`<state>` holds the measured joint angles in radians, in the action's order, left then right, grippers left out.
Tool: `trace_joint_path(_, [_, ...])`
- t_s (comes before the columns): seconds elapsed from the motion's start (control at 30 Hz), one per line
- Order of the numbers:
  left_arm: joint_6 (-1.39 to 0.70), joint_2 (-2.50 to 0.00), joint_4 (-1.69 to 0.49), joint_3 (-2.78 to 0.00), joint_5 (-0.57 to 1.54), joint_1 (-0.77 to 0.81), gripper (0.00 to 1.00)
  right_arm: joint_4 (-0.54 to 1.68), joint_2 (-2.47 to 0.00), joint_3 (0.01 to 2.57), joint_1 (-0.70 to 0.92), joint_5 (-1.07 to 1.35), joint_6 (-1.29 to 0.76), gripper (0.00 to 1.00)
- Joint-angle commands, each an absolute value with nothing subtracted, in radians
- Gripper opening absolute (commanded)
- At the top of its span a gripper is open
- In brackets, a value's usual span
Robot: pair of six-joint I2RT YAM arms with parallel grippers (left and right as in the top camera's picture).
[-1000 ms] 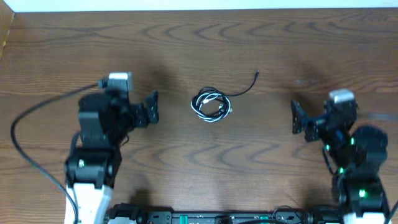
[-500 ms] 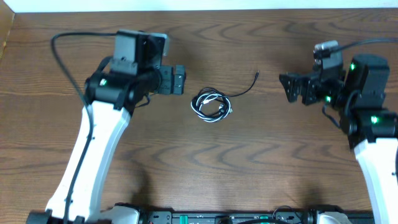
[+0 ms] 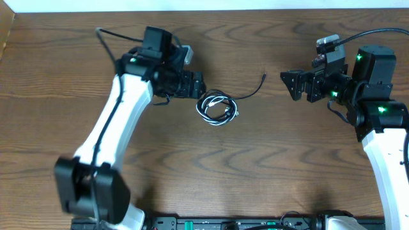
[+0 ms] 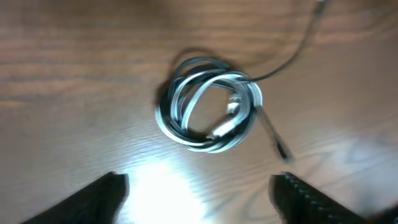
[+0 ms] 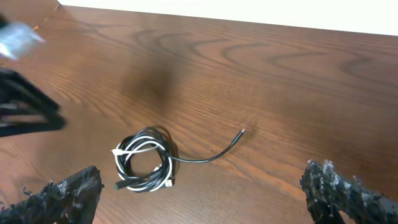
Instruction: Untangle cables
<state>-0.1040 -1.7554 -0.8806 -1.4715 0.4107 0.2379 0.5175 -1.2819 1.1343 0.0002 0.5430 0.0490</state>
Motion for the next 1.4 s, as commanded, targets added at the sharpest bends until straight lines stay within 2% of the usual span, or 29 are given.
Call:
trace_joint_path(0.0, [-0.223, -1.837, -0.870, -1.489, 0.340, 0.239, 0.62, 0.521, -1.285, 1.150, 0.008, 0.567, 0.065, 0.99])
trace_joint_path(0.2, [-0.321, -1.932, -0.788, -1.489, 0.319, 0.239, 0.51, 0.536, -1.285, 1.150, 0.008, 0.567, 0.065, 0.99])
trace_joint_path(0.53, [-0.358, -2.048, -0.753, -1.489, 0.321, 0.270, 0.45, 0.550, -1.295, 1.150, 0.008, 0.567, 0.065, 0.99])
trace_joint_path(0.67, [-0.361, -2.082, -0.746, -1.489, 0.320, 0.292, 0.37, 0.553, -1.296, 1.150, 0.008, 0.567, 0.065, 0.98])
trace_joint_path(0.9, [-0.369, -2.094, -0.728, -1.489, 0.319, 0.293, 0.32, 0.554, -1.296, 1.150, 0.008, 0.567, 0.065, 0.98])
trace_joint_path(1.13, [-0.381, -2.095, -0.711, -1.464, 0.286, 0.304, 0.20, 0.555, -1.296, 1.150, 0.008, 0.567, 0.065, 0.98])
trace_joint_path(1.23, [-0.405, -2.095, -0.708, -1.439, 0.248, 0.313, 0.19, 0.558, -1.296, 1.150, 0.009, 0.567, 0.065, 0.98])
trace_joint_path(1.27, [-0.406, -2.095, -0.701, -1.432, 0.249, 0.316, 0.14, 0.561, -1.296, 1.150, 0.009, 0.567, 0.065, 0.98])
trace_joint_path(1.37, [-0.406, -2.095, -0.697, -1.428, 0.249, 0.317, 0.13, 0.566, -1.296, 1.150, 0.008, 0.567, 0.065, 0.98])
